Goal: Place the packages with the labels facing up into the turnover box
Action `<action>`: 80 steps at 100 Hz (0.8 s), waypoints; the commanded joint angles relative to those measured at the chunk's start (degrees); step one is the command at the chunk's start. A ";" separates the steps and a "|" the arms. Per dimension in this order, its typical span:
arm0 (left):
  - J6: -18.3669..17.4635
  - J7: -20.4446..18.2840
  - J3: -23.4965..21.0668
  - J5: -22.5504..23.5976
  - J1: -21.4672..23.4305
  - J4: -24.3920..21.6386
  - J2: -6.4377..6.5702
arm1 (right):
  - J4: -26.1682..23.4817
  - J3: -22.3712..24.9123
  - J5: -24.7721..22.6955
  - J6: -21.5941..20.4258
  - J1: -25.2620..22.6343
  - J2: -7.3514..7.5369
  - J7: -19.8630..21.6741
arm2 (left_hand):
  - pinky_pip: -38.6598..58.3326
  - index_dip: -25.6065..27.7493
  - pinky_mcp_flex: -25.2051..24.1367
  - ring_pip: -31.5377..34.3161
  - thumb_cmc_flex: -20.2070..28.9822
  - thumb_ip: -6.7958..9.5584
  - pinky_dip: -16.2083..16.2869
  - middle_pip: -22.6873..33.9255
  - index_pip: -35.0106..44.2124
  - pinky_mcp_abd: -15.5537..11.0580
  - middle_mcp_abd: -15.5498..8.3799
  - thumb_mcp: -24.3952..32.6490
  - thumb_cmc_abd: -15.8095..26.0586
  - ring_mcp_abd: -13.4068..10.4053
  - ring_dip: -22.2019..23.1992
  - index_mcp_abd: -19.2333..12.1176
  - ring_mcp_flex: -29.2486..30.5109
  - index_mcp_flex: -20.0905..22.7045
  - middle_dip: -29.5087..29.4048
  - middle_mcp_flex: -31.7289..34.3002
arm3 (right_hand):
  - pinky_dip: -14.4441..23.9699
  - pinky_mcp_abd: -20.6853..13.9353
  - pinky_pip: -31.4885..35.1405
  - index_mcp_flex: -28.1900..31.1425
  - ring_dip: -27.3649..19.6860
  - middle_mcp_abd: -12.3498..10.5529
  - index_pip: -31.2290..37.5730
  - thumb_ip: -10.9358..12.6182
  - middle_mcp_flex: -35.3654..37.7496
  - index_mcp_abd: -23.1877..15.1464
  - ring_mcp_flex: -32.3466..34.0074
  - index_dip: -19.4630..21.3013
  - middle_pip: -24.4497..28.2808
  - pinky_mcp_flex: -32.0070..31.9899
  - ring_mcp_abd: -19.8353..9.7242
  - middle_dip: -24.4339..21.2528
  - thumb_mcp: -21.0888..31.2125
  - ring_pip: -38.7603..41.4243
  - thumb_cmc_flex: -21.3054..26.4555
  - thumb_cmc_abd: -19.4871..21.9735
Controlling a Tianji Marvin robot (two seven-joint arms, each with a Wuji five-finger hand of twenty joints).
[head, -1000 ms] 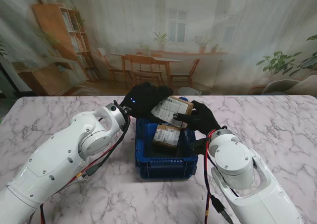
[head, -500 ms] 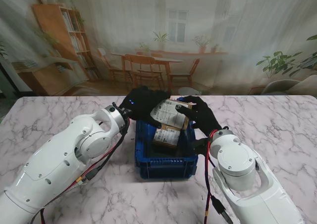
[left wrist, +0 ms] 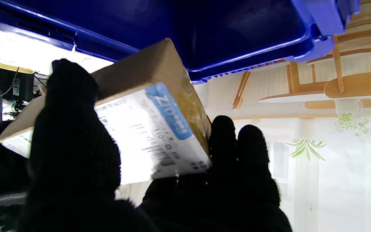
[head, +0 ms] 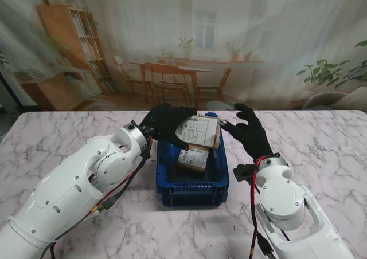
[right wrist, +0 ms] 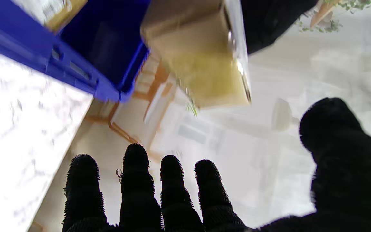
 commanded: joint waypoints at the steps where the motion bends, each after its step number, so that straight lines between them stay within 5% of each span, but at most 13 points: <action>1: -0.22 -0.95 0.50 0.79 -0.15 0.06 -0.08 | 0.26 1.70 0.89 -1.17 -2.77 0.10 -1.84 | 0.93 3.30 0.16 -0.72 15.89 5.09 1.37 10.67 8.70 -1.60 -7.09 23.61 9.39 -0.22 0.11 -7.57 1.85 5.55 6.48 11.52 | 5.98 -2.53 -4.34 -1.72 -0.72 -1.10 -1.02 0.07 -1.17 -2.39 -1.25 0.21 -1.17 -0.37 -1.53 -0.71 -0.69 -3.13 -2.29 1.41; 34: 2.92 -6.07 3.32 -1.86 -0.66 0.23 0.32 | 0.74 6.89 -0.76 -11.55 -10.40 -0.95 -9.66 | 3.26 3.28 0.83 1.46 14.40 4.58 2.05 9.90 7.87 -0.18 -6.02 22.83 8.84 0.55 -4.92 -7.04 2.88 8.23 5.90 14.09 | 8.50 -3.37 -7.41 -1.52 -0.77 -1.12 -1.28 0.30 -1.77 -2.59 -1.59 0.57 -1.79 -0.36 -1.95 -1.01 -0.68 -3.94 -0.56 2.54; 44: 3.66 -6.99 4.44 -2.95 -1.06 0.48 0.32 | 1.32 7.21 -1.52 -12.49 -11.03 -1.16 -11.06 | 3.86 3.21 1.39 2.71 12.93 4.50 1.87 9.67 7.84 0.24 -5.64 23.04 8.30 0.64 -10.16 -6.84 3.27 9.05 5.47 15.00 | 9.94 -3.85 -10.14 -1.68 -1.54 -0.98 -1.90 0.51 -2.94 -2.76 -2.44 0.27 -4.34 0.12 -2.18 -2.21 -1.36 -5.26 0.03 3.02; 80: 5.44 -11.72 3.71 -4.77 1.02 -2.44 1.10 | 3.16 7.96 -2.00 -13.95 -11.72 -1.57 -13.10 | 6.41 1.75 2.79 4.62 9.65 4.79 2.41 9.79 8.68 1.84 -4.94 25.86 6.57 1.91 -12.21 -6.49 5.55 12.25 4.16 18.18 | 12.70 -4.25 -11.79 -1.73 -1.61 -0.78 -2.55 0.64 -3.04 -2.80 -3.43 -0.09 -9.37 0.19 -2.08 -4.31 -1.32 -5.86 0.71 3.46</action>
